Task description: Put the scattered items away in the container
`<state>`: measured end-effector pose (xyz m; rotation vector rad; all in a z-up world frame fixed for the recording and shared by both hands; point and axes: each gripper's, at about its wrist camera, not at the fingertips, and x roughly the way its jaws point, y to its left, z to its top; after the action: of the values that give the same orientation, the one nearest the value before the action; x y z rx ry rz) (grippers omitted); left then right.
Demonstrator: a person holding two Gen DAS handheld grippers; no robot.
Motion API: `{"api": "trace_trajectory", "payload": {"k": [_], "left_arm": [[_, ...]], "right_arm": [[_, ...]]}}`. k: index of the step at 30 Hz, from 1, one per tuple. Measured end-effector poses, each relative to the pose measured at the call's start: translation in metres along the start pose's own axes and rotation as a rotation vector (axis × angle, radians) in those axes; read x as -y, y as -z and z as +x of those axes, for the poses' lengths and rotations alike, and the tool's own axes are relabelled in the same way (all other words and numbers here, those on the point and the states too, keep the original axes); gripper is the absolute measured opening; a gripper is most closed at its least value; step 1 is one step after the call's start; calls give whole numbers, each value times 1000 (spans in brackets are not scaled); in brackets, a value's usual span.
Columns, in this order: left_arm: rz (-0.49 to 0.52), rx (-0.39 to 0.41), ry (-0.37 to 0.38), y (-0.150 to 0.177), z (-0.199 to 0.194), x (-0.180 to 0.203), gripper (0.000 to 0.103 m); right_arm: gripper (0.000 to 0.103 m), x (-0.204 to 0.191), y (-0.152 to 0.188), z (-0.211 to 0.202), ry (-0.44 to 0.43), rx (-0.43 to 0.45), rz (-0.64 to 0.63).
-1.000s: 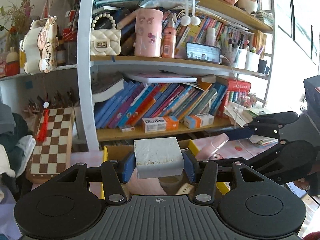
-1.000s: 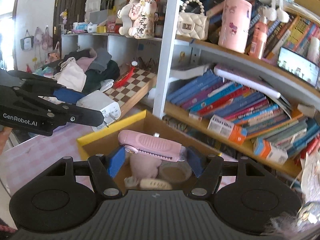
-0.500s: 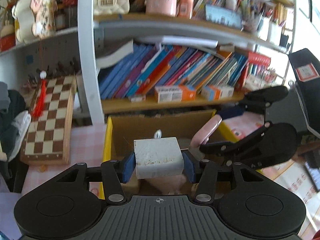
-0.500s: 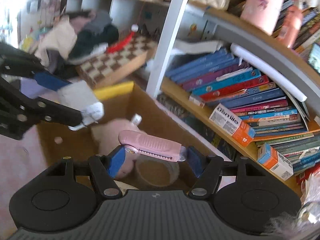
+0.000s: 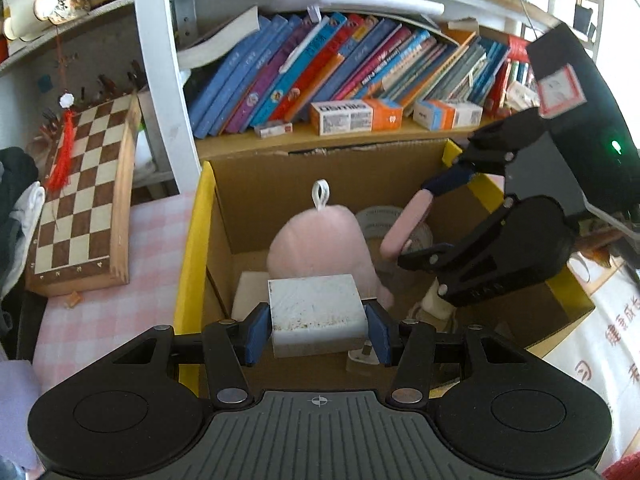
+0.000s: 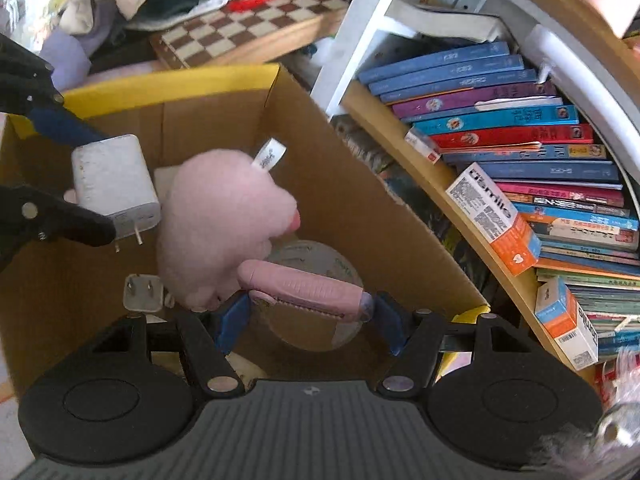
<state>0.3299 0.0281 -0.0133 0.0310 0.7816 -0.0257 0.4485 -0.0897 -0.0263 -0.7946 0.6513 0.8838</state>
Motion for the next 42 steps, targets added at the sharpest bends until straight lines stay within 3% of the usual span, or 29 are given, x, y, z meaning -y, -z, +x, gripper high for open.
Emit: {"api": "trace_trajectory", "payload": {"k": [14,16,19,30,35,42], "left_arm": [[14,-28,-12,0,8,4,48],[16,-31,-17,-1,8,4,51],[16,-27,-18,-1,5,3,54],[19,105,-70,-10,-37,7,60],[-6,188,-92,-8,-63,8,69],[-29,232,-157,10,-88,8,83]], "right_arm": [[65,-3,-6,9,-54,-26,-13],[81,-1,-5,5,-48,-9,6],[88,2,-4,-2,-40,17,35],[88,11,0,-37,-10,135,142],[95,7,-1,-67,-5,220,165],[97,-11,7,-98,-12,297,230]]}}
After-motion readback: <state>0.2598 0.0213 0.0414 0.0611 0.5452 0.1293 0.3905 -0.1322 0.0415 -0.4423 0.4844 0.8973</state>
